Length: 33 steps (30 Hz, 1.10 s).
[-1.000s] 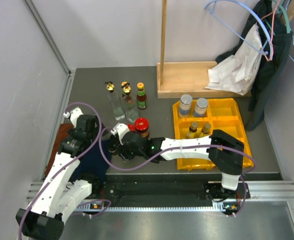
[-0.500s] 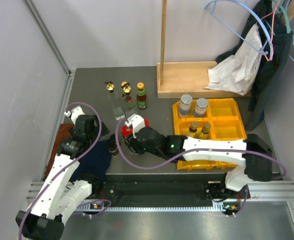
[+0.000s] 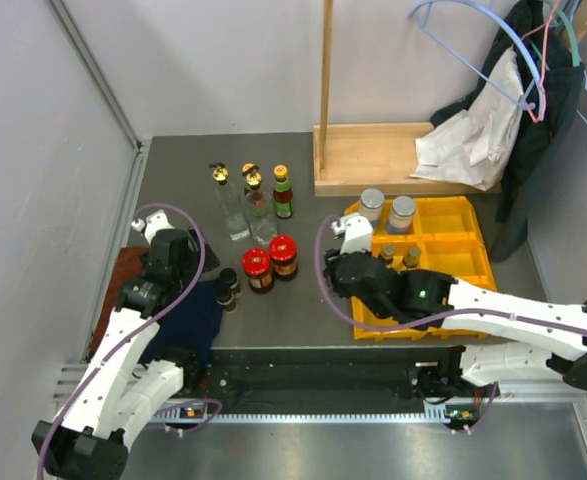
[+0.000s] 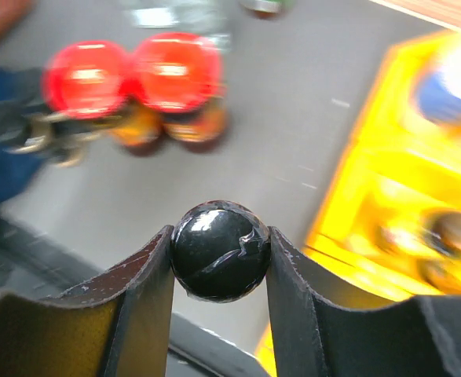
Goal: Organize the condiment bottles
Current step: Place the bottle in the storage box.
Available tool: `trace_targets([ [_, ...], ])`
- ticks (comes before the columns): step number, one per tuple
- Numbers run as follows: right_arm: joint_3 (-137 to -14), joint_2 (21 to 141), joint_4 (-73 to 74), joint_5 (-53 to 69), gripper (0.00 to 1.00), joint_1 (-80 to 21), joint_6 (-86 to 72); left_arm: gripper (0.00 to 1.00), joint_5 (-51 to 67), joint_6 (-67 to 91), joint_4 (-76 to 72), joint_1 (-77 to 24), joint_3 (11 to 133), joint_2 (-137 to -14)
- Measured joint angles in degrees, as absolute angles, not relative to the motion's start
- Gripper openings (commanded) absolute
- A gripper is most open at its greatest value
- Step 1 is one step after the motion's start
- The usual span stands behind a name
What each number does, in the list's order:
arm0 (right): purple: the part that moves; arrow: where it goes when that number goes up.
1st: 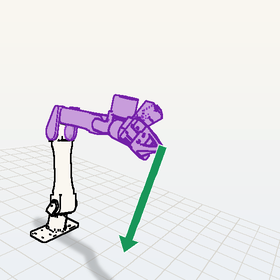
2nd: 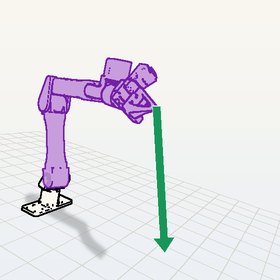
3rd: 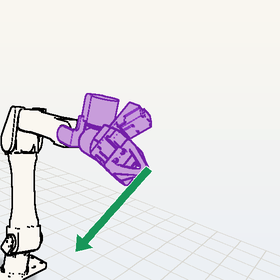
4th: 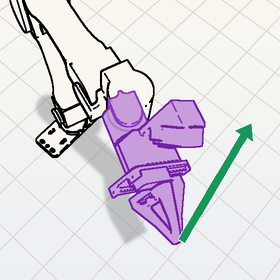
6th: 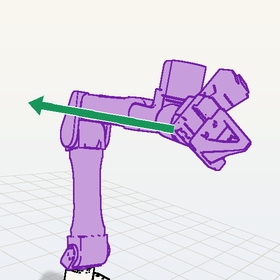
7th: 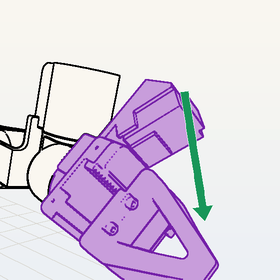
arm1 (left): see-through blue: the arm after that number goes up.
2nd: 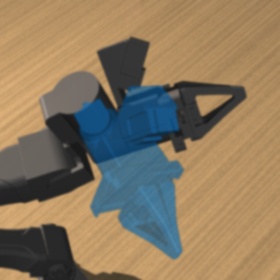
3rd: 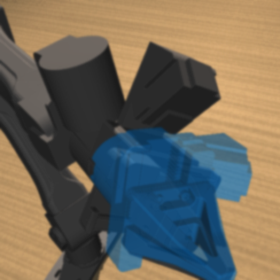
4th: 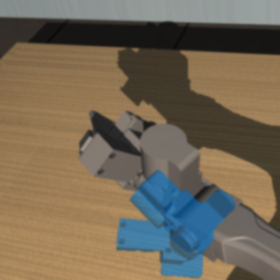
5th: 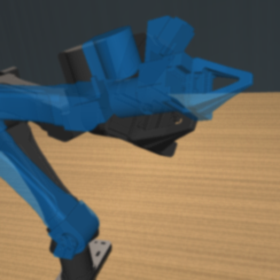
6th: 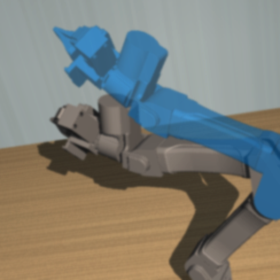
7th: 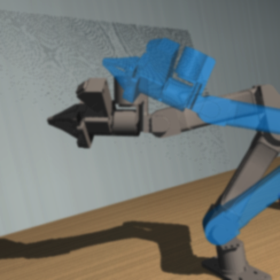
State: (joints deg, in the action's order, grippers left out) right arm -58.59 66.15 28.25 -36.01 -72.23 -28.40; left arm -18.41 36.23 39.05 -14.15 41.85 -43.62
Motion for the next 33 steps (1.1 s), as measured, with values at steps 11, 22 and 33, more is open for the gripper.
trace_targets([
  [11, -57.06, 48.86, 44.82, -47.16, 0.00, -56.99, -36.14, 0.99, -17.56, 35.79, 38.89, -14.15, 41.82, -43.62],
  [22, -56.88, 46.37, 52.21, -46.54, 0.00, -35.53, -39.79, 0.99, -17.37, 35.77, 38.06, -14.11, 41.82, -44.88],
  [33, -47.53, 50.98, 42.74, -38.87, 0.00, -21.54, -40.23, 0.99, -17.37, 35.29, 37.87, -14.11, 41.82, -44.91],
])
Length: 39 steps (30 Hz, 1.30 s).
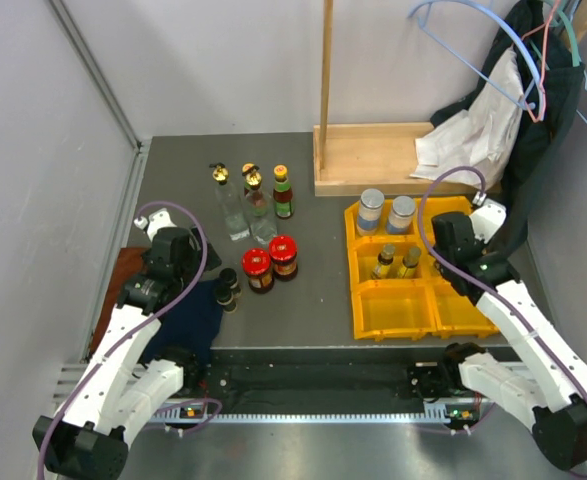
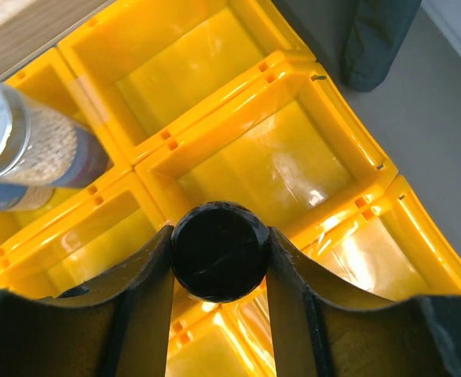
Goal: Organize the condiment bottles
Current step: Place the bottle in the storage box.
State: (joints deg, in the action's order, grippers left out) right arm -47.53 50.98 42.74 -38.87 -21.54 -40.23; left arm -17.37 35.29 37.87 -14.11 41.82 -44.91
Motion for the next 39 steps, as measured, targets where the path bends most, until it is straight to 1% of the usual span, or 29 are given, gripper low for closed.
trace_targets([
  [6, -43.86, 55.20, 34.96, -37.41, 0.00, -18.17, -39.86, 0.99, -17.34, 35.00, 37.87, -14.11, 41.82, -44.88],
  [13, -43.86, 61.63, 27.42, -37.43, 0.00, -17.65, -38.63, 0.99, -17.34, 34.57, 37.87, -14.11, 41.82, -44.84],
  [17, -43.79, 64.12, 24.91, -37.45, 0.02, -16.97, -38.44, 0.99, -17.34, 34.37, 37.87, -14.11, 41.82, -44.84],
  [19, -43.38, 65.19, 23.79, -37.43, 0.06, -16.80, -38.30, 0.99, -17.34, 34.30, 37.87, -14.11, 41.82, -44.84],
  [21, -42.59, 66.04, 22.65, -37.36, 0.12, -16.69, -38.06, 0.99, -17.34, 34.30, 37.87, -14.11, 41.82, -44.84],
  [23, -41.60, 66.59, 21.74, -37.39, 0.15, -16.69, -37.65, 0.99, -17.34, 34.28, 37.87, -14.11, 41.82, -44.84],
  [26, -40.10, 67.09, 20.60, -37.41, 0.24, -16.69, -37.15, 0.99, -17.34, 34.26, 37.87, -14.11, 41.82, -44.86],
  [28, -39.72, 67.33, 20.40, -37.39, 0.27, -16.69, -37.01, 0.99, -17.39, 34.26, 37.87, -14.11, 41.82, -44.88],
  [31, -39.72, 67.70, 19.75, -37.39, 0.41, -16.69, -36.84, 0.99, -17.39, 34.28, 37.91, -14.11, 41.82, -44.91],
  [32, -39.72, 67.75, 19.59, -37.39, 0.53, -16.69, -36.80, 0.99, -17.39, 34.28, 37.93, -14.11, 41.82, -44.91],
  [33, -39.72, 67.75, 19.49, -37.39, 0.59, -16.69, -36.71, 0.99, -17.41, 34.28, 38.02, -14.11, 41.85, -44.91],
  [34, -39.72, 67.75, 19.44, -37.36, 0.63, -16.69, -36.80, 0.99, -17.39, 34.28, 38.09, -14.11, 41.87, -44.93],
  [35, -39.72, 67.75, 19.42, -37.36, 0.71, -16.69, -36.62, 0.99, -17.41, 34.28, 38.20, -14.11, 41.91, -45.01],
  [38, -39.72, 67.68, 19.55, -37.36, 0.83, -16.69, -36.56, 0.99, -17.41, 34.22, 38.35, -14.11, 42.06, -45.15],
  [39, -39.72, 67.57, 19.73, -37.39, 0.84, -16.69, -36.64, 0.99, -17.41, 34.11, 38.63, -14.11, 42.24, -45.15],
])
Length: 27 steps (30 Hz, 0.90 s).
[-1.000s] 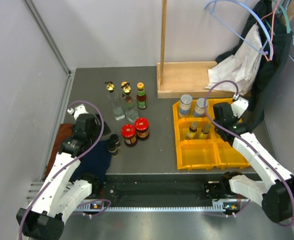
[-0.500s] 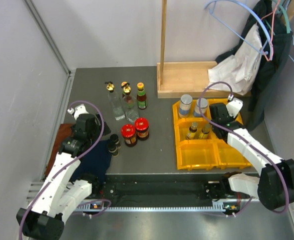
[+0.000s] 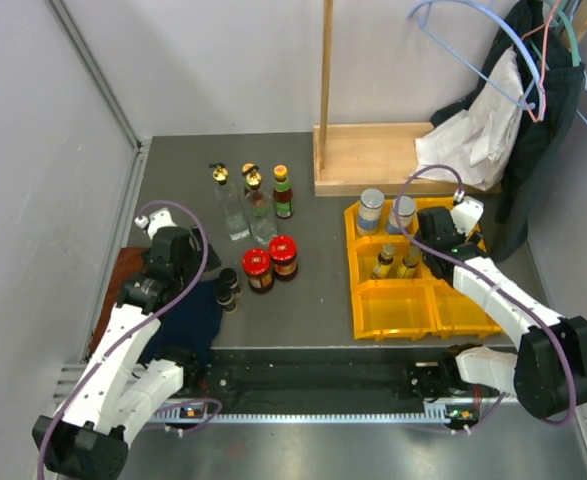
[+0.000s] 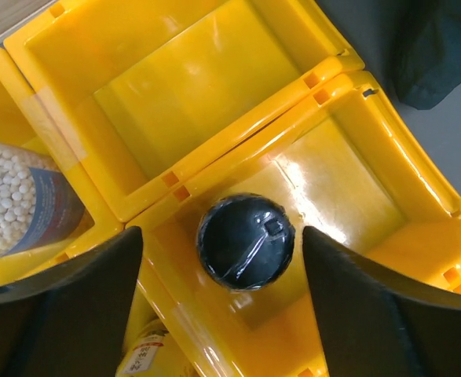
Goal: Organize the condiment bottles
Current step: Place the bottle in the storage box, then pick up the bottle from the center of the board.
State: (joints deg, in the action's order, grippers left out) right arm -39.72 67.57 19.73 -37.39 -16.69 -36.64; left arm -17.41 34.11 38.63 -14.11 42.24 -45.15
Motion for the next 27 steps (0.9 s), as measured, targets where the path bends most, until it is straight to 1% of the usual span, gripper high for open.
trace_targets([
  [5, -39.81, 65.19, 21.56, -37.30, 0.90, -16.69, -36.47, 0.99, -17.39, 33.15, 40.05, -14.11, 43.79, -45.08],
  [9, -40.69, 61.58, 24.25, -36.93, 0.92, -16.67, -35.99, 0.99, -17.12, 32.29, 41.36, -14.11, 45.32, -44.69],
  [15, -45.58, 55.05, 28.14, -35.46, 0.93, -16.67, -34.44, 0.99, -13.85, 31.09, 42.00, -14.06, 47.07, -43.59],
  [20, -50.54, 50.98, 29.85, -30.41, 0.93, -16.64, -31.48, 0.99, -9.85, 30.20, 42.35, -14.06, 47.53, -43.51],
  [27, -54.50, 49.56, 30.48, -20.14, 0.93, -16.62, -27.86, 0.98, -5.08, 29.82, 42.70, -14.06, 47.48, -44.34],
])
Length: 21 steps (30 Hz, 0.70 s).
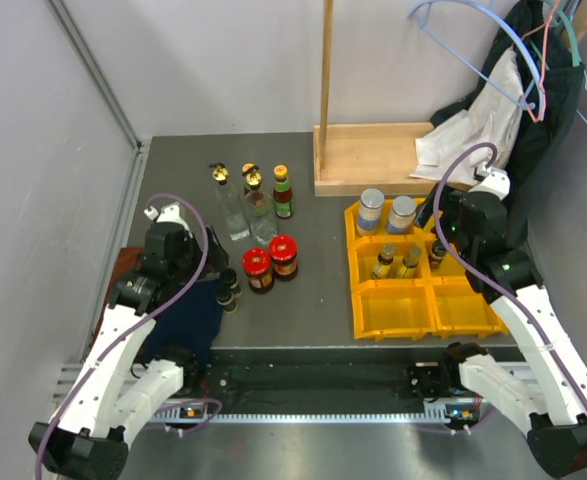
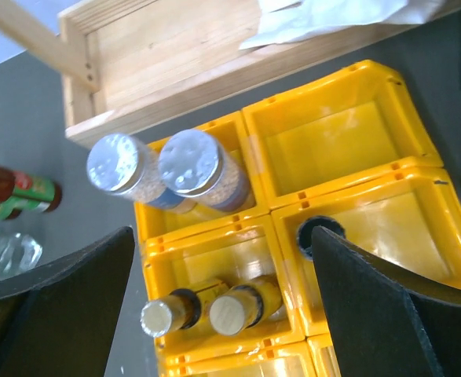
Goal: Organize the condiment bottles
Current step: Pick up the bottle from the center of the board.
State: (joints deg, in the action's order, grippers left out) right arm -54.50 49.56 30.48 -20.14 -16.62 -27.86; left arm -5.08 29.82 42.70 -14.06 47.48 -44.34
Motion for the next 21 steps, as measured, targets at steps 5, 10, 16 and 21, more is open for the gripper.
trace_targets([
  [5, -54.74, 48.18, 31.53, -14.68, 0.93, -16.62, -26.46, 0.90, -2.35, 29.82, 42.37, -14.06, 46.35, -46.22],
  [10, -55.96, 47.13, 31.97, -12.08, 0.93, -16.62, -25.63, 0.80, 0.30, 30.22, 42.02, -14.06, 44.31, -49.82],
  [16, -56.05, 46.65, 32.40, -11.25, 0.93, -16.62, -25.50, 0.76, 2.57, 31.07, 40.01, -14.06, 43.29, -52.95],
  [21, -56.07, 46.63, 32.62, -10.76, 0.93, -16.62, -25.47, 0.68, 3.40, 31.66, 38.02, -14.06, 42.41, -55.09],
])
